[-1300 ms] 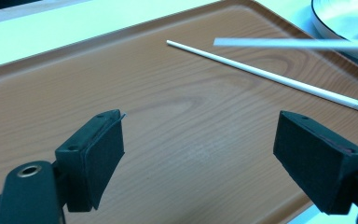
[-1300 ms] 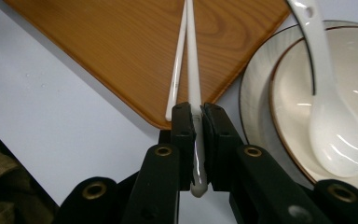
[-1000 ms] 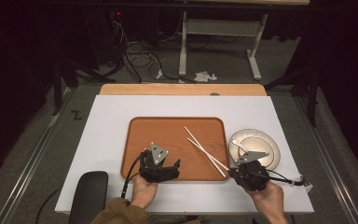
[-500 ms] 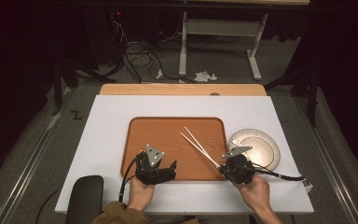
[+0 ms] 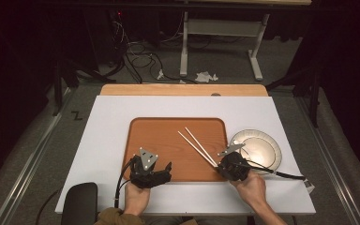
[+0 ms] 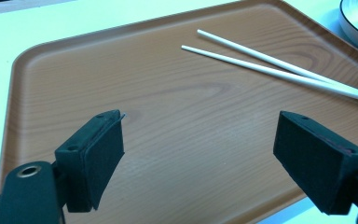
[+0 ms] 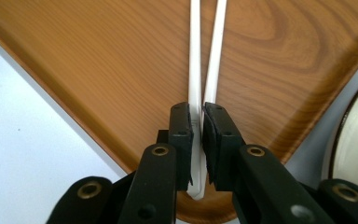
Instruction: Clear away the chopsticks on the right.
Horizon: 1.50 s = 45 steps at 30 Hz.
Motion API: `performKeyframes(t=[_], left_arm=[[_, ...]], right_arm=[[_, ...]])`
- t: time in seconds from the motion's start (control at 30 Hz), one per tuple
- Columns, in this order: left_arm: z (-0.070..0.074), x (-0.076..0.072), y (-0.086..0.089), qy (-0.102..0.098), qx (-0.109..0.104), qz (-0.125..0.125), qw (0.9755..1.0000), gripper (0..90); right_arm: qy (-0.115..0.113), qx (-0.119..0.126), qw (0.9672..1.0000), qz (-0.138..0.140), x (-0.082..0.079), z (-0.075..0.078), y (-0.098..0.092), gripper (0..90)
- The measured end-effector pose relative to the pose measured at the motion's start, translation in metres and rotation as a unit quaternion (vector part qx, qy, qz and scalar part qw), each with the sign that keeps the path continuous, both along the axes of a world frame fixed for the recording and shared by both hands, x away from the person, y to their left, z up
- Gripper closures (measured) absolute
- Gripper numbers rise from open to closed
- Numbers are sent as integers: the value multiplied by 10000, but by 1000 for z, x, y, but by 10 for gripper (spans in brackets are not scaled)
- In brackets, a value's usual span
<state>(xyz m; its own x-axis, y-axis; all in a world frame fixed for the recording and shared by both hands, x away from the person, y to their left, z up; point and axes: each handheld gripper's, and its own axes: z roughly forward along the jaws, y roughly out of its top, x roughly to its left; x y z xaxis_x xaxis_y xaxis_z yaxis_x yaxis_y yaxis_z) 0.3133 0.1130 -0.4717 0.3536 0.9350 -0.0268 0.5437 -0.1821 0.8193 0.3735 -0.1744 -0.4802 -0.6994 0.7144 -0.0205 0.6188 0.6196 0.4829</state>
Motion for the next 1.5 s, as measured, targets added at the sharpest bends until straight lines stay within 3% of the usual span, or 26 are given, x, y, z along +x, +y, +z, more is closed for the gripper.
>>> performKeyframes(t=[0.63,0.93,1.17,1.5], left_arm=[[0,-4,4,39,10,48,10000,163],[0,-5,4,55,3,23,10000,164],[0,-8,8,52,-24,86,9999,164],[0,-13,12,56,-28,179,9998,163]], right_arm=[[-27,-221,9997,122,1,-4,2,824],[-157,11,9996,236,-2,7,-5,764],[-449,189,9983,304,-5,21,-19,713],[-615,663,9954,306,-5,35,-44,682]])
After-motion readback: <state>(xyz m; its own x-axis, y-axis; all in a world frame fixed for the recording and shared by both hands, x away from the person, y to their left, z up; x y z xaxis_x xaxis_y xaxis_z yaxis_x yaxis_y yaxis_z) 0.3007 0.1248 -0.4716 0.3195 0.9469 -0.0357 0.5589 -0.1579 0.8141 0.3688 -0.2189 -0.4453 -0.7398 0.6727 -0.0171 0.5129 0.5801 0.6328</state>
